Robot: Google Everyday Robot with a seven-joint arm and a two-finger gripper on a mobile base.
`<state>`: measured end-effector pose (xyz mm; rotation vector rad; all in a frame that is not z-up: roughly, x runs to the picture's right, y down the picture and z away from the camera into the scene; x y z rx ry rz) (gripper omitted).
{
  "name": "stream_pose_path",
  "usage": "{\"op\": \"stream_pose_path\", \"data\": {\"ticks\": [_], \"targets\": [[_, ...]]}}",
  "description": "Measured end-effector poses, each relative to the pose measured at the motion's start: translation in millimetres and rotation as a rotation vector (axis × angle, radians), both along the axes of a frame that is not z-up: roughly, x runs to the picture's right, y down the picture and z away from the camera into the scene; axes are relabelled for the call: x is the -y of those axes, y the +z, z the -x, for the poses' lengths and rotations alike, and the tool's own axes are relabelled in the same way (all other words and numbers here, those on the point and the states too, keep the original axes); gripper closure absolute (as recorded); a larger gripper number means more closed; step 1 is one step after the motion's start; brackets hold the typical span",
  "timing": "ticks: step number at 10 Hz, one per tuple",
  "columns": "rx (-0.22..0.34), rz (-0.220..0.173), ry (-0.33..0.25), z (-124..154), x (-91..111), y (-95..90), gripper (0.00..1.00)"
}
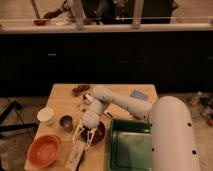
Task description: Place eraser in plastic cup
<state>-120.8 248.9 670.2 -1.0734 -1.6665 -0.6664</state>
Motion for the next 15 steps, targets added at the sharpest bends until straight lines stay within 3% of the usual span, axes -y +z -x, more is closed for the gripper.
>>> {"op": "stream_pose_path", "data": {"ticks": [1, 5, 7, 15], "targets": [[0.000, 0.000, 0.000, -0.1, 0.1, 0.0, 0.79], [0.000, 0.000, 0.000, 0.1, 0.1, -0.1, 0.37], [0.000, 0.000, 0.000, 0.2, 0.2, -0.1, 0.21], [0.001, 0.000, 0.000, 0.1, 0.3, -0.2, 0.20]]}}
